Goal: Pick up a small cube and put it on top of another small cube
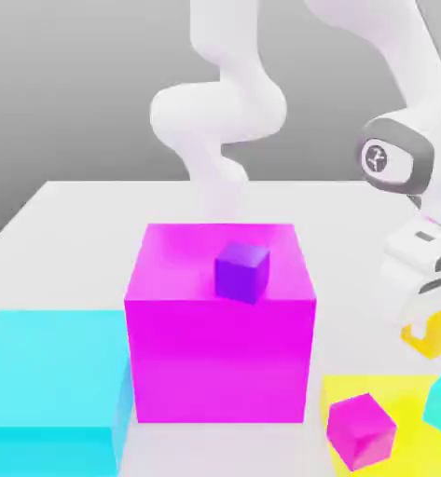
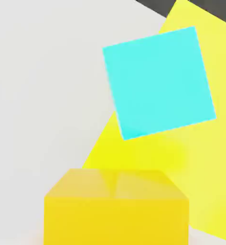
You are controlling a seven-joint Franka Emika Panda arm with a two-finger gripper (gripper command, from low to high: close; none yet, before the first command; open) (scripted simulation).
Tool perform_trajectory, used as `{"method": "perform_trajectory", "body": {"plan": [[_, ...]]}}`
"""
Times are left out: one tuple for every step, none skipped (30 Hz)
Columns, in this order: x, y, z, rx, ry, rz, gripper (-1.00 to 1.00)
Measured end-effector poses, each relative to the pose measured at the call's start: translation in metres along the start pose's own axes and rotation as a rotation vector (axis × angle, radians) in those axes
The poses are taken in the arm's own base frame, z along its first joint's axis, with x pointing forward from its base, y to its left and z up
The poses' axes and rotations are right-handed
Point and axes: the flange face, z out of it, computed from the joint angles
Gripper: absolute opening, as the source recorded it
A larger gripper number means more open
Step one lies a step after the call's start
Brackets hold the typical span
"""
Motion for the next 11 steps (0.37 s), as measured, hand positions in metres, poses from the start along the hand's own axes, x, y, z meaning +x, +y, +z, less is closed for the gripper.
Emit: {"method": "perform_trajectory", "body": {"plan": [[0.01,-0.004,-0.008,0.001,0.0,-0.02,-1.0],[0.019,-0.007,-0.017,0.002,0.0,-0.04,-1.0],[0.029,-0.01,-0.026,0.003,0.0,-0.06,-1.0],[0.036,-0.012,-0.027,0.004,0.0,-0.074,-1.0],[0.04,-0.013,-0.019,0.004,0.0,-0.081,-1.0],[0.042,-0.014,-0.006,0.004,0.001,-0.084,-1.0],[0.043,-0.014,0.01,0.004,0.001,-0.086,-1.0],[0.043,-0.014,0.02,0.004,0.001,-0.088,1.0],[0.043,-0.014,0.02,0.004,0.0,-0.088,1.0],[0.043,-0.014,0.02,0.004,0.0,-0.088,1.0],[0.043,-0.014,0.02,0.004,0.0,-0.088,1.0]]}}
